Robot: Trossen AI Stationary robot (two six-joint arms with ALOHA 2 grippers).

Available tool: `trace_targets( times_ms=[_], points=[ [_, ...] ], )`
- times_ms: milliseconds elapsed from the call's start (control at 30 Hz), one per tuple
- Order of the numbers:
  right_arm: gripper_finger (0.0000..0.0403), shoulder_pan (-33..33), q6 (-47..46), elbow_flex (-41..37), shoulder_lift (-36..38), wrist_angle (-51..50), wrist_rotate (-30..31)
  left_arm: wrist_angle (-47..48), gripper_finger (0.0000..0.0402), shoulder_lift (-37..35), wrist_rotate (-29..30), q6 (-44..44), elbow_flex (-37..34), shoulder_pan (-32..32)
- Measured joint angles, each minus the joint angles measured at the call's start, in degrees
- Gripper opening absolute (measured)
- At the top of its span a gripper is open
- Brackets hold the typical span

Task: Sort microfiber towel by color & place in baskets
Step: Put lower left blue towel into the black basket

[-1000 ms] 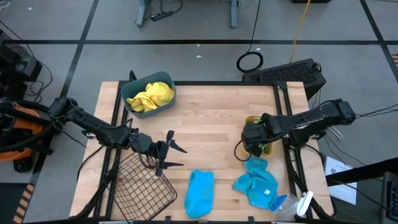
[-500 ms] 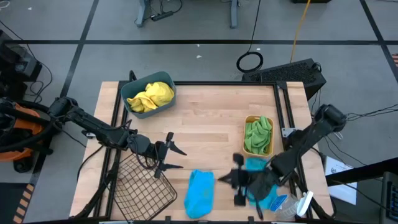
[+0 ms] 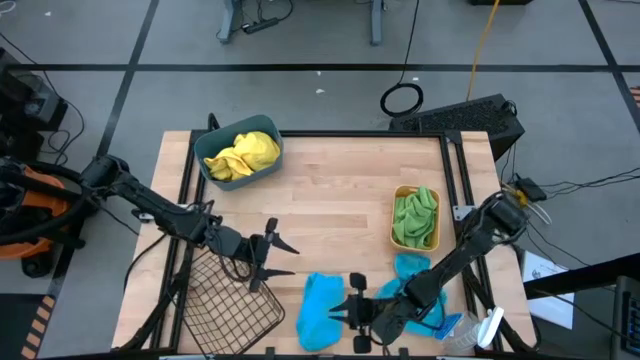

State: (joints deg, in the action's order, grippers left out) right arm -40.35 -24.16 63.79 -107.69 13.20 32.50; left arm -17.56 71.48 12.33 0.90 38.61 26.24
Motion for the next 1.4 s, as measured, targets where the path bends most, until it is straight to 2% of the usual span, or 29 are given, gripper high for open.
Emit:
trace_targets(
  times_ms=[433, 533, 633, 867, 1033, 1167, 1400],
  points=[
    [0.0313, 2.5, -0.1, 3.8, -10.2, -0.3, -2.8, -3.0, 0.0244, 4.1, 0.4, 0.9, 0.0, 0.5],
    [0.0346, 2.5, -0.9, 3.9, -10.5, -1.6, -2.5, -3.0, 0.0244, 4.1, 0.3, 1.0, 0.0, 0.5],
    [0.0355, 2.9, -3.6, 4.0, -10.4, -5.3, -2.3, -3.0, 0.0244, 4.1, 0.3, 1.0, 0.0, 0.5],
    [0.0322, 4.4, -6.2, 4.0, -12.4, -8.9, -2.9, -3.0, 0.0244, 4.1, 0.3, 1.0, 0.0, 0.5],
    [0.0266, 5.4, -6.5, 4.2, -14.9, -6.9, -3.4, -3.0, 0.0244, 4.1, 0.2, 1.0, 0.0, 0.5],
    [0.0195, 5.8, -7.4, 4.2, -15.4, -6.9, -2.7, -2.9, 0.0244, 4.1, 0.1, 1.0, 0.0, 0.5],
    [0.0025, 5.9, -4.1, 4.1, -15.5, -5.9, -2.8, -2.9, 0.0244, 4.1, -0.1, 0.9, 0.0, 0.5]
  ],
)
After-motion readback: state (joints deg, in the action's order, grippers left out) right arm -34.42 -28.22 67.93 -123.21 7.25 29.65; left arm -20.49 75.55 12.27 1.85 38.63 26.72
